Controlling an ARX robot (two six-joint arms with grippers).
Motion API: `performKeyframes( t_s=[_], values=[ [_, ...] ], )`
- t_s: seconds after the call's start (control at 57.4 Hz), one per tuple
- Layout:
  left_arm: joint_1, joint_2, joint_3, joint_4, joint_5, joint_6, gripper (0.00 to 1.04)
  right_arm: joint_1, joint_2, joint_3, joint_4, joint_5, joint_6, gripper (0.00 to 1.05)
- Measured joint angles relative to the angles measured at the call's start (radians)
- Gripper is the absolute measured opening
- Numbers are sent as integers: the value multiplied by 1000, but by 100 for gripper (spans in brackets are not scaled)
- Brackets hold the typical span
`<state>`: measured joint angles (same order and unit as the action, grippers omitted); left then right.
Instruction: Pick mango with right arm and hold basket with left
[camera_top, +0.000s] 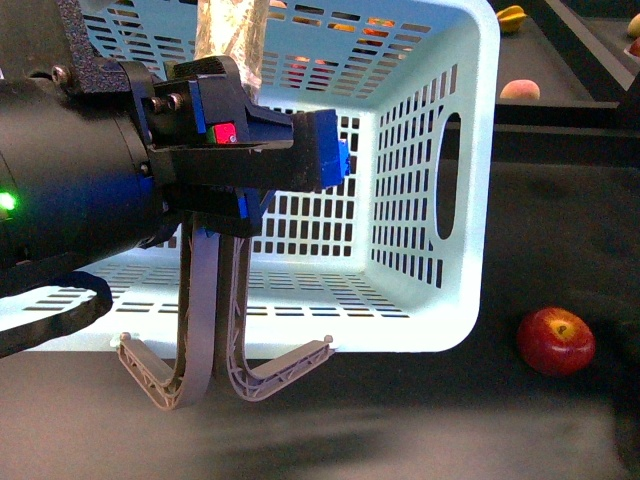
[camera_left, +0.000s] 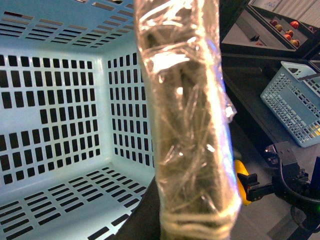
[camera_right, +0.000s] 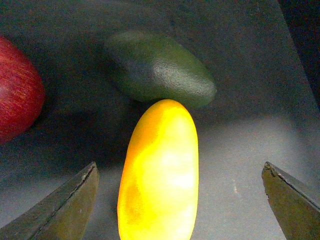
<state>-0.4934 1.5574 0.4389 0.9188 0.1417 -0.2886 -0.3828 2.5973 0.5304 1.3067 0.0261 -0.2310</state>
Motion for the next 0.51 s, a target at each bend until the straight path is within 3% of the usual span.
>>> performKeyframes(
  t_s=[0.506],
  values=[
    [0, 0, 0, 0, 0, 0, 8, 3, 136, 179, -122, 36, 37, 97]
  ],
)
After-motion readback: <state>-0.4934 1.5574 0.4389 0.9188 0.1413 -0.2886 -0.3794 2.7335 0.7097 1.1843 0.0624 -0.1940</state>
